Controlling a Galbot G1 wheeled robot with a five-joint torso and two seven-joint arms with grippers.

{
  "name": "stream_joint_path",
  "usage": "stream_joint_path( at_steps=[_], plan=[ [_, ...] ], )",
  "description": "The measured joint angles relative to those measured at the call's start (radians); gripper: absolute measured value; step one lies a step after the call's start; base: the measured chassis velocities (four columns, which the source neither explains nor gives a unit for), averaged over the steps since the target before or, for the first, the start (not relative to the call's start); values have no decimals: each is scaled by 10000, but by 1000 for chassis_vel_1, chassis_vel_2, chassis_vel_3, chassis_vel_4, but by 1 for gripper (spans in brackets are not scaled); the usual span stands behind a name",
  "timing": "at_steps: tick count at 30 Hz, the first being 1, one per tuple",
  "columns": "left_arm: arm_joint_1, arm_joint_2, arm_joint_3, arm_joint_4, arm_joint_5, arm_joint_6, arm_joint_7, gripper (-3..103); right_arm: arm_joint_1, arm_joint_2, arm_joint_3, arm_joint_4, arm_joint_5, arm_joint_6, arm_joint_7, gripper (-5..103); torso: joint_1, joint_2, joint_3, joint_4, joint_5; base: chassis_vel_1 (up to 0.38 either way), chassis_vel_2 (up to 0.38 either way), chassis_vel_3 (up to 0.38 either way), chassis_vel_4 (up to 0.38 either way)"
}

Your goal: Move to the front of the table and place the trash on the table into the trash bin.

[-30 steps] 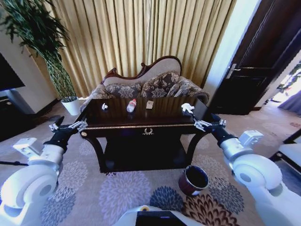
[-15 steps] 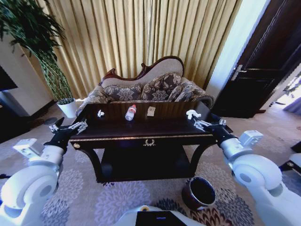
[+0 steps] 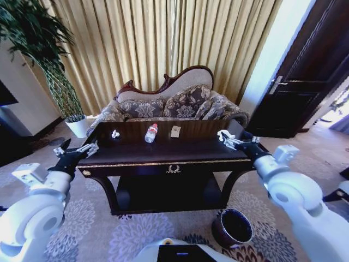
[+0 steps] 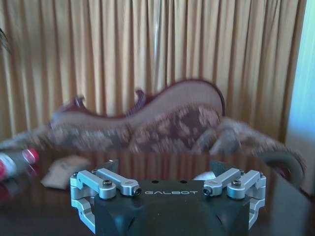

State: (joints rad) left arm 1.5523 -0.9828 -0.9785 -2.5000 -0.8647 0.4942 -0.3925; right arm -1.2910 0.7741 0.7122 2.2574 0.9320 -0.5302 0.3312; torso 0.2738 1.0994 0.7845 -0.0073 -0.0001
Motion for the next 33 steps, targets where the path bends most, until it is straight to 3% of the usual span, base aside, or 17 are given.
stream_joint_path(
  at_steps=[5,14,21,33],
  plan=[
    [156,-17,-52,0,2,-22,10,100,866,-417,-843,-1225,-9,-75,-3,100,5,-2,2,-1,0,0,0,0,0],
    [195,98,-17,0,4,-76,15,100,3838,-935,-3021,-3559,325,-325,40,100,4,-2,2,0,-1,0,0,0,0],
    [223,102,47,0,4,-78,12,100,5626,-919,-4484,-5150,698,-826,273,100,3,-2,1,0,0,0,0,0,0],
    [194,115,93,0,-1,-78,9,100,7308,-520,-5782,-6495,841,-1395,767,100,4,-2,1,0,-2,0,0,0,0]
  ],
)
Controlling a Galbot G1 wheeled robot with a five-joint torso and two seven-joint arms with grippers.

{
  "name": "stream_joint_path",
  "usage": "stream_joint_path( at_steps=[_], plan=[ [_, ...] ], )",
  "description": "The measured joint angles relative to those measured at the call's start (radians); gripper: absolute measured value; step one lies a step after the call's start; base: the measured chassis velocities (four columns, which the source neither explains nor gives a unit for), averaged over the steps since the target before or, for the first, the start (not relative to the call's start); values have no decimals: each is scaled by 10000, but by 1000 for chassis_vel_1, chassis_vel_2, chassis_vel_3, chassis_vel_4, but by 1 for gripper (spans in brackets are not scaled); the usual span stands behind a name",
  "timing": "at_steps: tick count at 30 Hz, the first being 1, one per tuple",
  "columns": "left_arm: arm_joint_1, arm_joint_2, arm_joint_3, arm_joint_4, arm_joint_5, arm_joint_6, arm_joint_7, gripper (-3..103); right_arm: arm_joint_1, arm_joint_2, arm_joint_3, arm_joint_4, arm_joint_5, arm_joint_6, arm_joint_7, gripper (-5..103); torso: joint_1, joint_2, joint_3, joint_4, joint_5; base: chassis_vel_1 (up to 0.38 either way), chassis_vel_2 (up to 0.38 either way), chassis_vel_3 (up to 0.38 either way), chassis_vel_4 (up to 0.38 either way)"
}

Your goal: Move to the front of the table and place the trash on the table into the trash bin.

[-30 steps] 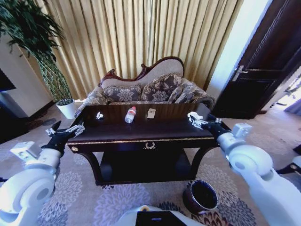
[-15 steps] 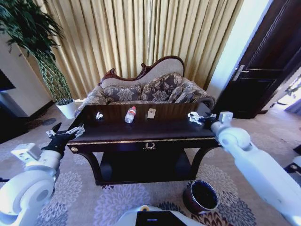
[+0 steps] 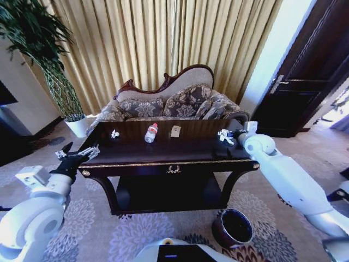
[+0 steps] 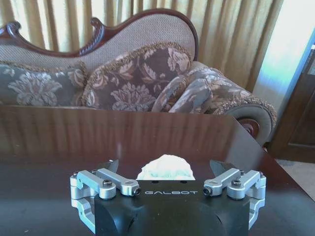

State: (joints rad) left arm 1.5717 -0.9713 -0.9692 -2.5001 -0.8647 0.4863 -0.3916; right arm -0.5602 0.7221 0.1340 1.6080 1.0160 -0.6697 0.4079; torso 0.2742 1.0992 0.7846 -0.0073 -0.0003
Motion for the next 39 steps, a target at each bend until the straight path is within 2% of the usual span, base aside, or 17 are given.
stream_joint_path(
  at_steps=[10,23,24,28,30,32,33,36,39],
  plan=[
    [-59,-22,-48,0,6,-29,-3,100,663,223,-607,-1111,-12,-456,99,100,0,0,0,-1,1,0,0,0,0],
    [-112,-52,-66,0,12,-130,-4,100,754,360,-757,-1807,-115,-466,165,100,-1,0,-2,1,0,0,0,0,0],
    [-110,-49,-69,0,13,-159,-4,100,731,343,-726,-1816,-113,-463,164,103,-1,1,-2,1,-1,0,0,0,0],
    [-107,-54,-65,0,21,-204,11,100,489,290,-530,-1684,-104,-406,140,84,-2,1,-3,0,-2,0,0,0,0],
    [-107,-59,-62,0,24,-205,18,100,423,288,-490,-1643,-107,-393,136,84,-2,1,-3,0,-2,0,0,0,0],
    [-91,-65,-62,0,38,-212,53,100,243,288,-384,-1522,-138,-356,132,73,-2,2,-3,1,-3,0,0,0,0],
    [-91,-65,-62,0,38,-212,53,100,243,288,-384,-1522,-138,-356,132,73,-2,2,-3,1,-3,0,0,0,0],
    [-65,-64,-95,0,42,-220,108,100,97,286,-303,-1431,-156,-309,129,57,-3,2,-3,1,-2,0,0,0,0],
    [-64,-56,-103,0,44,-224,123,100,73,269,-285,-1412,-158,-297,128,51,-3,3,-3,1,0,0,0,0,0]
  ],
)
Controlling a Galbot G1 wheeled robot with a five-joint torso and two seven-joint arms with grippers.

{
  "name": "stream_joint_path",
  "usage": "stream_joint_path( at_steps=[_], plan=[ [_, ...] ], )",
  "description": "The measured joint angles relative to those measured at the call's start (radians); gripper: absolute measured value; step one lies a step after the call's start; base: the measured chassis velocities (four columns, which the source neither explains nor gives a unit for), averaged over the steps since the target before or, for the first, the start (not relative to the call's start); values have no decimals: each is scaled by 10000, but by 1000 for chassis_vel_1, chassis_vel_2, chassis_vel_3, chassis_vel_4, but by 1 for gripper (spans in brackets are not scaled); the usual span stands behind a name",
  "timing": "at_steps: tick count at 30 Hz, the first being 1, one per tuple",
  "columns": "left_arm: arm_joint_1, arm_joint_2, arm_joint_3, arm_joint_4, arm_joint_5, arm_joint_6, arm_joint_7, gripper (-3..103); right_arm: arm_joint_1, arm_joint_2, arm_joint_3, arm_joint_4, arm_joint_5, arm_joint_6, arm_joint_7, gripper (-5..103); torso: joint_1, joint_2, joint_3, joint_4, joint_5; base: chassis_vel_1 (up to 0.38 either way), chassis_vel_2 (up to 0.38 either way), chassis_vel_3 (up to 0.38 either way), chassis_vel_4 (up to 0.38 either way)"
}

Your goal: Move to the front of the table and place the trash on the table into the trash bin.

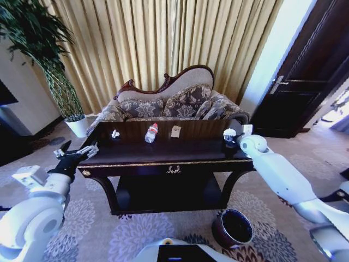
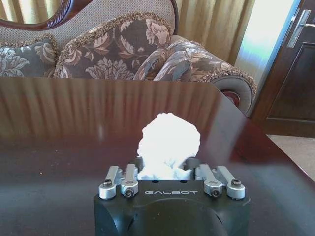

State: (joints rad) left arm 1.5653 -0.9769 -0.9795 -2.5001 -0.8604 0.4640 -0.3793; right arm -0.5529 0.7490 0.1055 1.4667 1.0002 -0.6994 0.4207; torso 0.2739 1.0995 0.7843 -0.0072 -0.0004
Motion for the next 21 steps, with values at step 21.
stream_joint_path(
  at_steps=[21],
  plan=[
    [-41,48,-12,0,-2,-12,32,100,-133,-116,68,242,38,102,-25,0,1,-2,3,-2,2,0,0,0,0]
  ],
)
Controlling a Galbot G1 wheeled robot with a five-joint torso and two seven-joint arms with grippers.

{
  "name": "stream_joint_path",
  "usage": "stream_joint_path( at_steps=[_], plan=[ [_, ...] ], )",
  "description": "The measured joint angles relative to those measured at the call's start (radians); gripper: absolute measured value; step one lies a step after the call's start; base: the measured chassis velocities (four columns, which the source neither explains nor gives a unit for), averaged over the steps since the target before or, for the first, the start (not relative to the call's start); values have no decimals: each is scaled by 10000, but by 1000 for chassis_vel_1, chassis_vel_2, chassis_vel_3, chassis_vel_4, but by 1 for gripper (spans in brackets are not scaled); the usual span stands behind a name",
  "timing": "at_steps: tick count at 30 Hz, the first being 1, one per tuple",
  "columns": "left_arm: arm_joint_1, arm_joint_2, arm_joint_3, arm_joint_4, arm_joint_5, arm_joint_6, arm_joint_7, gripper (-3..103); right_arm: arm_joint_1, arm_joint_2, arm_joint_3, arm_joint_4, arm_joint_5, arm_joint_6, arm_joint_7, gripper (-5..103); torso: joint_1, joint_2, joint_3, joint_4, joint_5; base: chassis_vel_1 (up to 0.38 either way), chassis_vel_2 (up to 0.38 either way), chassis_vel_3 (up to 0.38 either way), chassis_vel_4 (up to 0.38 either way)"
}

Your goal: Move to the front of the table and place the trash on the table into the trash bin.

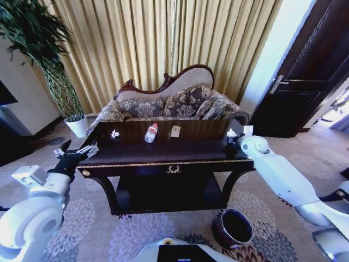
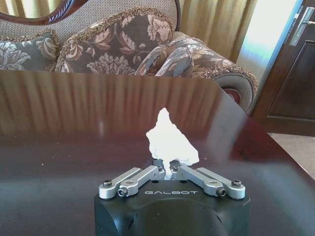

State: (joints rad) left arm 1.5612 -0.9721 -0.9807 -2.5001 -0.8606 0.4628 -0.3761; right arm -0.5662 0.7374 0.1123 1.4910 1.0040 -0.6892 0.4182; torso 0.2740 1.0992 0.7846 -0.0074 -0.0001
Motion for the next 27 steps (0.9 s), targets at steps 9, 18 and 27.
stream_joint_path(
  at_steps=[9,18,27],
  plan=[
    [12,-45,-22,0,-5,-1,0,100,-1403,-153,895,1319,-543,2322,-1470,0,2,-1,1,1,1,0,0,0,0],
    [9,-62,13,0,-4,-181,2,100,-3888,-212,2834,3873,-1017,3985,-2443,0,2,0,-1,-2,-2,0,0,0,0],
    [18,-76,194,0,68,-470,10,100,-6076,-77,4524,6101,-1007,4058,-2421,0,1,1,-2,-1,-2,0,0,0,0]
  ],
)
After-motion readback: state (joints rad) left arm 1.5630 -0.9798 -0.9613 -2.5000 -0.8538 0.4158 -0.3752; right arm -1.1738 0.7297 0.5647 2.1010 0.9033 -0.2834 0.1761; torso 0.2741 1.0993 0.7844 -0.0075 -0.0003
